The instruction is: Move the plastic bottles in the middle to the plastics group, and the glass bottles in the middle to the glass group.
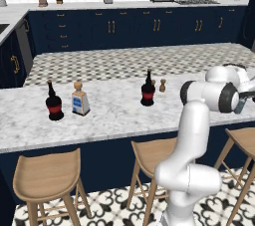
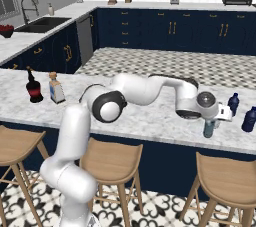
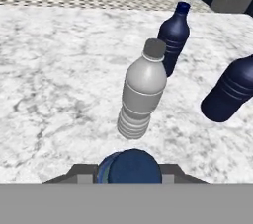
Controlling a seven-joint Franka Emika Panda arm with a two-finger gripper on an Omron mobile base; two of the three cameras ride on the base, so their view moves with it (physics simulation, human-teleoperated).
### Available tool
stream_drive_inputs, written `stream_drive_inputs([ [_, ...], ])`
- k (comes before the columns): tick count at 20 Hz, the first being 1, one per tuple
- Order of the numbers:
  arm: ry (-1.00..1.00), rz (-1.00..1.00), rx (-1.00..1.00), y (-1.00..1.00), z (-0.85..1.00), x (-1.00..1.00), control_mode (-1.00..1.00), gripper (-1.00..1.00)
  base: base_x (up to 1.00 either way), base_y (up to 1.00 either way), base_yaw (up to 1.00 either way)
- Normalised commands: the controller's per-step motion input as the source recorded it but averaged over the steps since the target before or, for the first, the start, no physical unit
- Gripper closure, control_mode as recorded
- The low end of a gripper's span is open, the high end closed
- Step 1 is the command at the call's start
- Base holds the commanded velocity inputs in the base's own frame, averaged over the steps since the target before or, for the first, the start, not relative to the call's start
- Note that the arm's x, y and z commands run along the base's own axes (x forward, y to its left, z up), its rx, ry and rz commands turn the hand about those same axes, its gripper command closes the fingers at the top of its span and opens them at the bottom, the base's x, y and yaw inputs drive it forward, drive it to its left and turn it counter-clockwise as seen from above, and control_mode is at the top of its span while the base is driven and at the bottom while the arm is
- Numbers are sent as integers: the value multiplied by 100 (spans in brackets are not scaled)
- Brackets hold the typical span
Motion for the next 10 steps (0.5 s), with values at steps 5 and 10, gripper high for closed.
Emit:
stream_drive_inputs([
  [5,0,0,-1,-3,1,39,-100,100,0,0,0],
  [10,4,0,0,-11,-10,35,-100,100,0,0,0],
])
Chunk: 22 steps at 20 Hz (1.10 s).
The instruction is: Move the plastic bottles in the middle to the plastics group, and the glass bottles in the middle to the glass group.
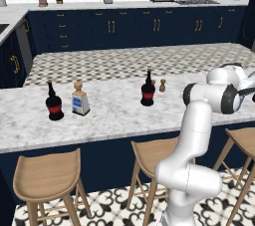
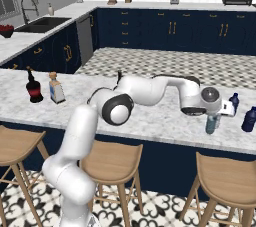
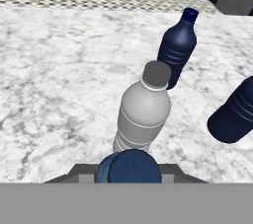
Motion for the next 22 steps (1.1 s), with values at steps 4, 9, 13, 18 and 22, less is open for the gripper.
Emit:
stream_drive_inputs([
  [4,12,0,0,-29,-27,21,-100,100,0,0,0],
  [9,9,0,0,-30,-32,10,-100,100,0,0,0],
  [13,9,0,1,0,-40,0,-100,100,0,0,0],
  [18,10,0,0,0,-46,-3,-100,100,0,0,0],
  [22,7,0,0,0,-45,-11,-100,100,0,0,0],
])
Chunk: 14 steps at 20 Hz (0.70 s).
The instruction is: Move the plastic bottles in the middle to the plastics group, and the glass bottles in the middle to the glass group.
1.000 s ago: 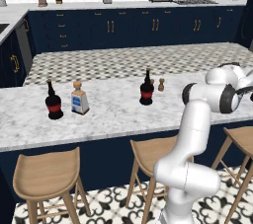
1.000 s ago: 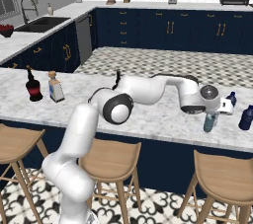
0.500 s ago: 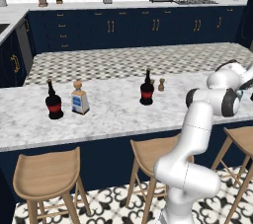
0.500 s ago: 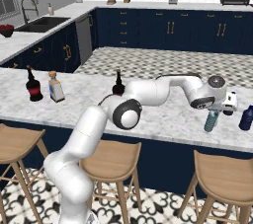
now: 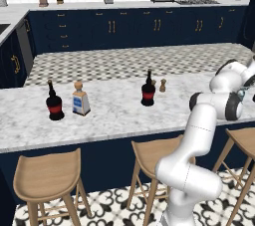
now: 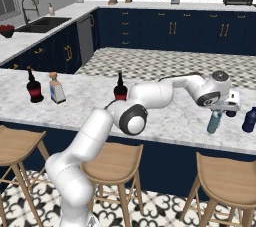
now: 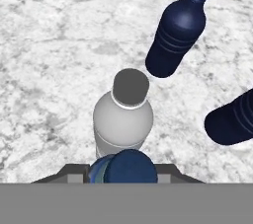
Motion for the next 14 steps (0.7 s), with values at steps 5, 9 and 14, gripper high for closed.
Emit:
stream_drive_inputs([
  [5,5,0,0,-3,-39,-18,-100,-100,0,0,0],
  [9,0,0,5,-6,-11,-22,-100,-100,0,0,0],
  [14,0,0,9,1,3,-5,-100,-100,0,0,0],
])
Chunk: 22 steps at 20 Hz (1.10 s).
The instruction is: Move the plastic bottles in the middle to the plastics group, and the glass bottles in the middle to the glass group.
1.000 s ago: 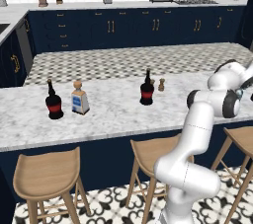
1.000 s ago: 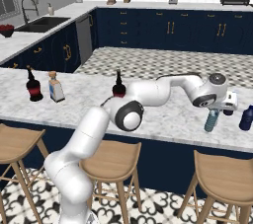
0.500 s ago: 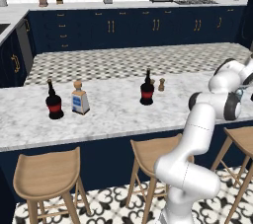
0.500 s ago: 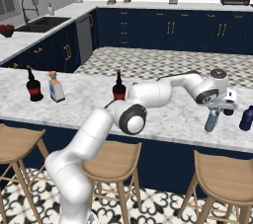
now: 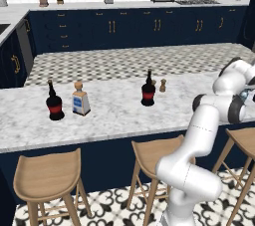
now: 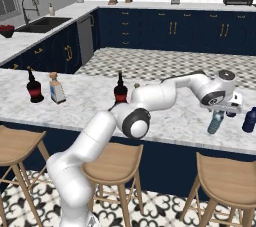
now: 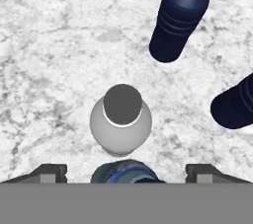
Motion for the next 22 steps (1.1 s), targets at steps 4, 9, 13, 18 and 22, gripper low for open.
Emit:
stream_drive_inputs([
  [4,0,0,9,17,30,-1,-100,-100,0,0,0],
  [9,0,0,6,9,50,3,-100,-100,0,0,0],
  [13,0,0,0,8,59,0,-100,-100,0,0,0],
  [18,0,0,-4,25,57,-9,-100,-100,0,0,0],
  [22,0,0,-1,69,22,-45,-100,-100,0,0,0],
])
